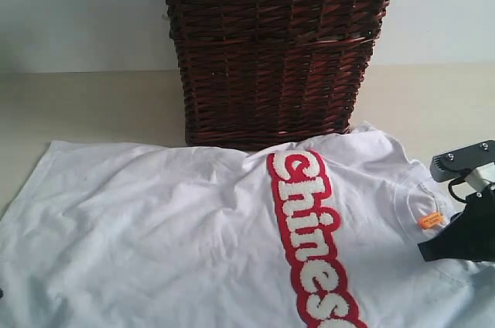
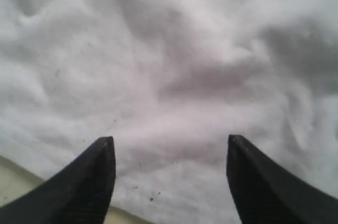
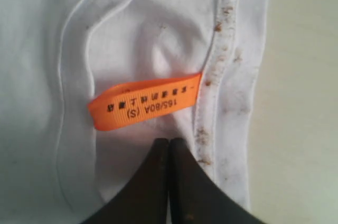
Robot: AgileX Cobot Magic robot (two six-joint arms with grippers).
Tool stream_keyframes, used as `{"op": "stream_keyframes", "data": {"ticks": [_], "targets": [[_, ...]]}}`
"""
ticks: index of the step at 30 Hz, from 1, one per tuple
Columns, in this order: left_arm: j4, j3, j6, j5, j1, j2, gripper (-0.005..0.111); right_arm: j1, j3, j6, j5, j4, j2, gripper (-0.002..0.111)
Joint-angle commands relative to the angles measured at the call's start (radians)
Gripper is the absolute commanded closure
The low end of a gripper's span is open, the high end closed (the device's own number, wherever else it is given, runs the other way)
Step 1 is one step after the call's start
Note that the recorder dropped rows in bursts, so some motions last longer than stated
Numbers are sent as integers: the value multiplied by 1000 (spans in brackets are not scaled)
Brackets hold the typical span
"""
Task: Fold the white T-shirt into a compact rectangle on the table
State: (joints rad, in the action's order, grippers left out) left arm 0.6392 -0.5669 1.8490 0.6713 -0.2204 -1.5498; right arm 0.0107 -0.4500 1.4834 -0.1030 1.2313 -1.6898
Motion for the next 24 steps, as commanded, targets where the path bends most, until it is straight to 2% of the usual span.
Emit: {"op": "stream_keyframes", "data": {"ticks": [1,8,18,24], "targets": [[53,-3,8,-6,2,-4,46,-4,24,2,72,-37,-43,108],[160,-3,5,-8,2,-4,46,-4,24,5,11,-41,-43,106],[161,-3,-2,-4,2,25,46,-4,24,15,-68,-41,-17,67],[163,-3,-2,-4,2,31,46,-4,24,13,-138,-41,94,62]]}}
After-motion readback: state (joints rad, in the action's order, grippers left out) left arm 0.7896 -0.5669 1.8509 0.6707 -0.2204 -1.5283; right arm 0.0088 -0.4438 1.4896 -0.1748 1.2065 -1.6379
